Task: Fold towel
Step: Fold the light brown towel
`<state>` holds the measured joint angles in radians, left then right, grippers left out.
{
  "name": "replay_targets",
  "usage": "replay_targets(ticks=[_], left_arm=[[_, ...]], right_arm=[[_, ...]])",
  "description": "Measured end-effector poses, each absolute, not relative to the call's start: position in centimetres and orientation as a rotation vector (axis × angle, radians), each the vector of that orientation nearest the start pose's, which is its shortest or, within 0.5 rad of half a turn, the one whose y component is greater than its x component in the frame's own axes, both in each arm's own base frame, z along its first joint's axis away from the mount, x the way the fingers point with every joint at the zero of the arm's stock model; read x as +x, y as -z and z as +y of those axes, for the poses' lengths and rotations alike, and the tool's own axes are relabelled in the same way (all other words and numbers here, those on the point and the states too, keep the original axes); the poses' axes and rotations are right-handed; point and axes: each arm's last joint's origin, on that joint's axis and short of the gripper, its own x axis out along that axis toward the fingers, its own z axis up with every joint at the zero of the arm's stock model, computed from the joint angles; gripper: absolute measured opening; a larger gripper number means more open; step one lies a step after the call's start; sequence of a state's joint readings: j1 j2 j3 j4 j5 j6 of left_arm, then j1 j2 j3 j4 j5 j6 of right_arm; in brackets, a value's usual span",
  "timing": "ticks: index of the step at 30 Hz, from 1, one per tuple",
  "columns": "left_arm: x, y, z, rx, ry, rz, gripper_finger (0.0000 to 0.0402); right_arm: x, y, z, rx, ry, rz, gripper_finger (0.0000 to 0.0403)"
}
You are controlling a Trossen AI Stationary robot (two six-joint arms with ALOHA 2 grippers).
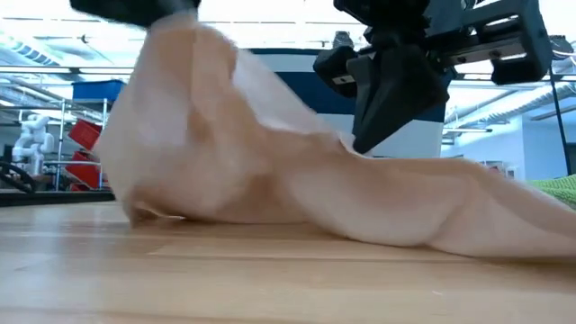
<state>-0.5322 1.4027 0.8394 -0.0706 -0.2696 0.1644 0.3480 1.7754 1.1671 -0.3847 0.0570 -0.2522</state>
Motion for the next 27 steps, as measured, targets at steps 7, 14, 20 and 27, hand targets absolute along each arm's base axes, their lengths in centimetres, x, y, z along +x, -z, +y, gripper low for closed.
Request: replay_targets(ticks=[7, 14, 20, 27], left_arm=[[27.8, -17.6, -12.8, 0.363, 0.26, 0.793, 0.0042], [28.5, -17.9, -12.1, 0.387, 0.121, 0.733, 0.0104], [28.1, -19.0, -12.8, 0.393, 0.133, 0.677, 0.0122], [27.5, -18.8, -13.9, 0.365, 0.162, 0.693, 0.0124]], right_arm=[[33.8, -18.8, 11.8, -0.332, -0.423, 0.999, 0.0028], [33.7, -18.7, 11.5, -0.327, -0.383, 1.027, 0.0051], [33.7, -18.7, 11.5, -0.335, -0.384, 1.023, 0.0051], [33.8, -18.8, 12.4, -0.374, -0.43, 0.976, 0.005]])
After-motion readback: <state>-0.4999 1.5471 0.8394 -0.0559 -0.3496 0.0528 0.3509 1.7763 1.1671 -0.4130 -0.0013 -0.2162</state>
